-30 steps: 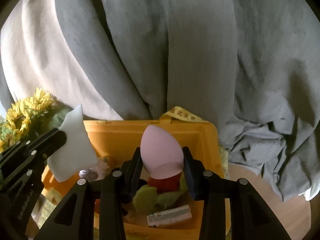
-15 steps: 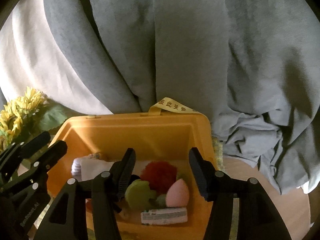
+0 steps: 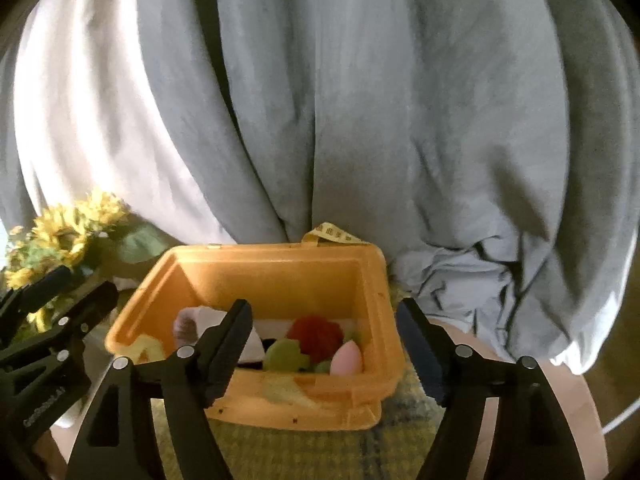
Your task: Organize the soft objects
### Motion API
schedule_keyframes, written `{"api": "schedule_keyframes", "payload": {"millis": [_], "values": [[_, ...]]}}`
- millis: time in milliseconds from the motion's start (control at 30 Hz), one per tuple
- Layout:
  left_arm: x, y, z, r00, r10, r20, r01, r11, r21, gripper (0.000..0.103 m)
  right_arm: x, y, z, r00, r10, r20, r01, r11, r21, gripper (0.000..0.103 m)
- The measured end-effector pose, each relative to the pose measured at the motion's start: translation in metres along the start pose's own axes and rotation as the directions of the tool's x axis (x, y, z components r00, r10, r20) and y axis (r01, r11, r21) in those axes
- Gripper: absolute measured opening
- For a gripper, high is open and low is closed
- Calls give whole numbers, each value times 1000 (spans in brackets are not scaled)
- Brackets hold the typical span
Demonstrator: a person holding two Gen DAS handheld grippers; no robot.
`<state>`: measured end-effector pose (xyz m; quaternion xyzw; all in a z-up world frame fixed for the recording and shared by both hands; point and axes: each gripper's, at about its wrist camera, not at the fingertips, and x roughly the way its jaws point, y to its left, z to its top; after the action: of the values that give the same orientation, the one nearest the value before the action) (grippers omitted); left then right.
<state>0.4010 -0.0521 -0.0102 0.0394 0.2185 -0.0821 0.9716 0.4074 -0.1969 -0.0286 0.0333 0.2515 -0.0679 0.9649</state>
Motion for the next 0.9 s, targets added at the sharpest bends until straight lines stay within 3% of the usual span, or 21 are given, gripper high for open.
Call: {"api": "schedule_keyframes", "payload": {"millis": [133,400,900], "values": [[-38,-3,-5,998,41,44,-42,999,19,79,-39,3,-9,999,-13,36,13,1000,4,79],[-107,-10,-18,992,71,103,-75,996,46,94,-100,2,-31,997,-24,71,23,999,23,81],[-206,-32,-54,988,95,124,-100,994,35,103,-198,-14,-74,992,-57,116,54,998,34,88]]}}
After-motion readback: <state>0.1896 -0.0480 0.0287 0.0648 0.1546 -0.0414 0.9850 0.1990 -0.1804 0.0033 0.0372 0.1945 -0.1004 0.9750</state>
